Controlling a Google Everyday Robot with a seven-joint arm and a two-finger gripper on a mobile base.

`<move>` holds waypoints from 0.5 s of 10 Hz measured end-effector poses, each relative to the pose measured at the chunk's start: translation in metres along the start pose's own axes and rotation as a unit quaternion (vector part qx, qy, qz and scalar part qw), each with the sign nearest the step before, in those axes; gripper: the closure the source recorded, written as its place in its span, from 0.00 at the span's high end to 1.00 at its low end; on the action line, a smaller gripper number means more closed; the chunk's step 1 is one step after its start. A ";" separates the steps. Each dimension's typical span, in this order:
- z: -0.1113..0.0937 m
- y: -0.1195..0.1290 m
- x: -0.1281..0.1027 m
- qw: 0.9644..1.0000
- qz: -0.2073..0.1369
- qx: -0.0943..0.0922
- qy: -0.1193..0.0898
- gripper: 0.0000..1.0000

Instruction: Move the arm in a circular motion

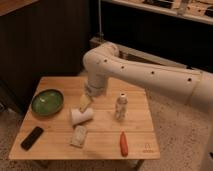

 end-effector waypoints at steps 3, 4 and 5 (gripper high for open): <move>0.016 0.017 -0.058 0.999 -0.047 -0.020 0.010 0.80; 0.018 0.010 -0.069 0.999 -0.047 -0.017 0.006 0.80; 0.017 -0.002 -0.078 0.999 -0.046 -0.010 0.001 0.80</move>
